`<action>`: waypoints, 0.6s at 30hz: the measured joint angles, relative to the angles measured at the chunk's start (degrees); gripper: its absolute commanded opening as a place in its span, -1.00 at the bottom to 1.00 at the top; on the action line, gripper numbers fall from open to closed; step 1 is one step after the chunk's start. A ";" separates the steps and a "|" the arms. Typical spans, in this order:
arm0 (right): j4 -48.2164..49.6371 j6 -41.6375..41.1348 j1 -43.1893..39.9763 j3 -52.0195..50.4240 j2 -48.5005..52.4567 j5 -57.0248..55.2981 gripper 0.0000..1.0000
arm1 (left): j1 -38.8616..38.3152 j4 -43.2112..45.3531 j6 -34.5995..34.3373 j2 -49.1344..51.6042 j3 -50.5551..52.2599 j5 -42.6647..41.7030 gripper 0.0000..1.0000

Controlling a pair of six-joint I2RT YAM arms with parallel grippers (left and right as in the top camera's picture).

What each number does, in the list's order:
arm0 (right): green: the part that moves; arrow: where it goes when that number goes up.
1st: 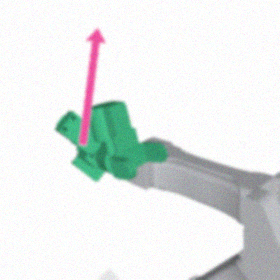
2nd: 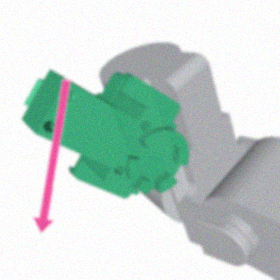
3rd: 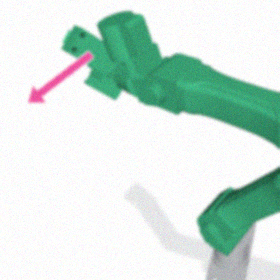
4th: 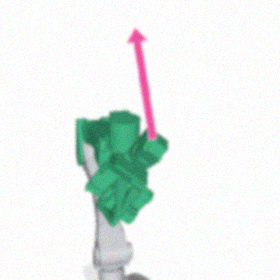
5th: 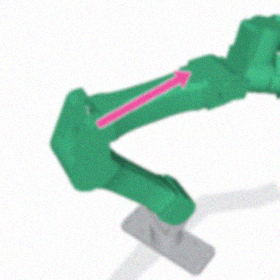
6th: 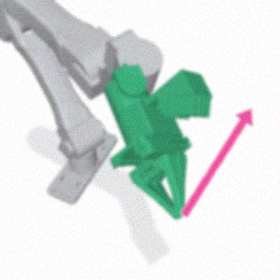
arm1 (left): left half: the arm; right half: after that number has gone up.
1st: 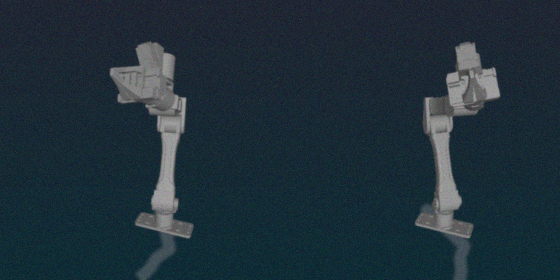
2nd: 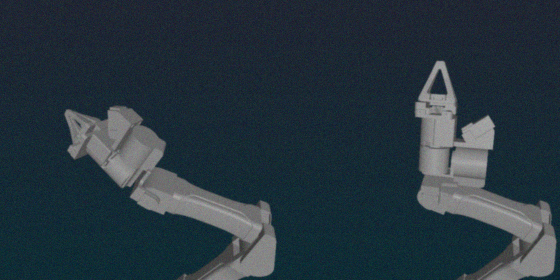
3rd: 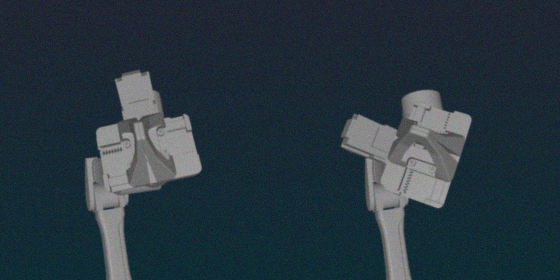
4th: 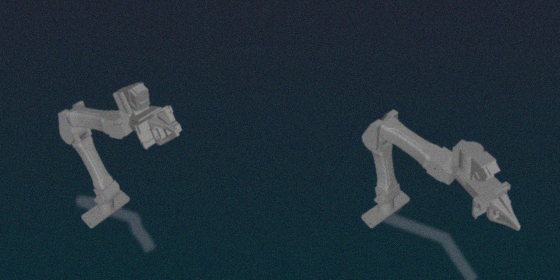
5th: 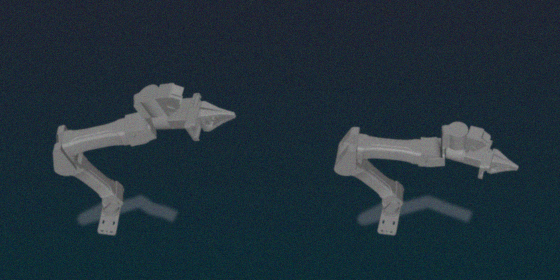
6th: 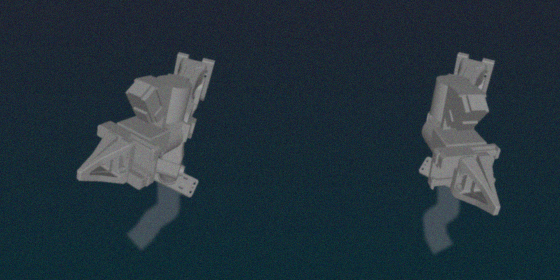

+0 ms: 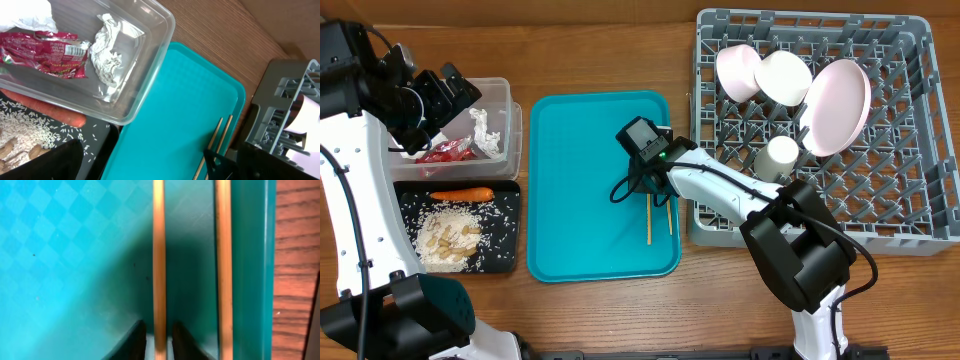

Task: Sort waste into correct bins and load items into the dishwasher
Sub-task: 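Lower the right gripper and pinch one chopstick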

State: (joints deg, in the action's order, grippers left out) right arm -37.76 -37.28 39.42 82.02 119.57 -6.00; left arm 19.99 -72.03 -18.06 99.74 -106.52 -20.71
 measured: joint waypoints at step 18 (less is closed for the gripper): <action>-2.29 0.76 0.00 2.86 0.31 0.85 -0.92 | 0.00 0.00 0.00 0.00 0.00 -0.02 0.99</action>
State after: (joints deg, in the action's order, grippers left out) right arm -40.05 -36.51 39.42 84.88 119.87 -5.15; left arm 19.99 -72.03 -18.06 99.74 -106.52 -20.73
